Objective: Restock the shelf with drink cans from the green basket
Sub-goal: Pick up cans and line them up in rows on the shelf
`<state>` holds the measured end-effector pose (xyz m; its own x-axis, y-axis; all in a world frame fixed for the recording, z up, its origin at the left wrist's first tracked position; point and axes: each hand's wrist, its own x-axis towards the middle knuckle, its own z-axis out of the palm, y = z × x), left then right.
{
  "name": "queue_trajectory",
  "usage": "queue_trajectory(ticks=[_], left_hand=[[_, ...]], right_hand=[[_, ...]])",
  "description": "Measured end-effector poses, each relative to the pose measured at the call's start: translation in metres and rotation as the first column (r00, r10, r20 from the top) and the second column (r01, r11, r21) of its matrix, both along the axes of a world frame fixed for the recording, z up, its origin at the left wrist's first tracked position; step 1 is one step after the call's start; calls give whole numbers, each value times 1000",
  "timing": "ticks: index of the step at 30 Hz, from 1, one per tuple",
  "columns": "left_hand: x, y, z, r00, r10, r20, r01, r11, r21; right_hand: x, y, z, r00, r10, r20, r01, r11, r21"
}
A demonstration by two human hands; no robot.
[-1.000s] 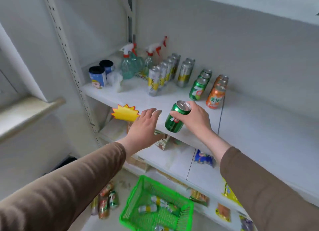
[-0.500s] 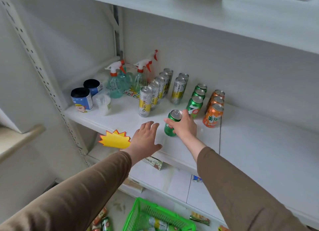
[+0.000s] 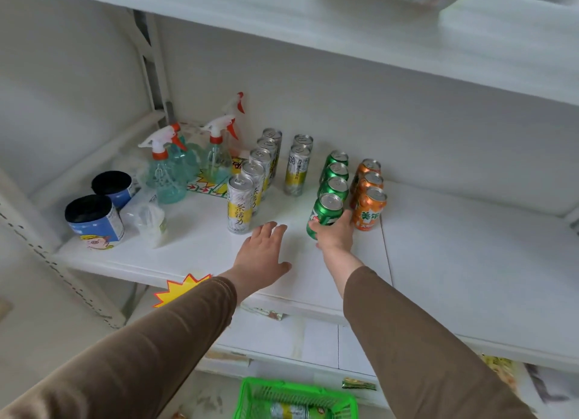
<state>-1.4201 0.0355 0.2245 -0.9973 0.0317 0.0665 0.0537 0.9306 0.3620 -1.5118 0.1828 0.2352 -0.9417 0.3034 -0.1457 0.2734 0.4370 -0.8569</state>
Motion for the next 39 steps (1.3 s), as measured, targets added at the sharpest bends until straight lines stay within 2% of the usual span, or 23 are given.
queue_trajectory(ticks=[12,15,22,28,30,34,36,39], left_hand=[[-15,-7,-7,997,-74,11,74,997,-3],[-17,-7,-7,997,-80,14,80,997,-7],[-13,-2,-11,997,-75,24,75,997,-10],[1,5,-17,999,-22,36,22,1000,0],[9,10,-20,1000,7,28,-7,1000,-3],[28,22,-28,996,82,-19,-83,996,-38],[42,30,-34,990,131,-46,-134,989,-69],[71,48,-45,970,214,-117,-225,969,-98]], right_hand=[[-3,1,-15,993,-115,-38,111,988,-107],[-4,1,-18,992,-120,-27,117,989,-94],[-1,7,-27,997,-54,-52,46,988,-148],[6,23,-31,994,92,-62,-103,973,-209],[14,29,-33,986,156,-65,-163,977,-139],[43,41,-38,943,332,-22,-325,934,145],[60,52,-42,889,457,-43,-423,853,306],[88,74,-47,748,660,-72,-525,654,545]])
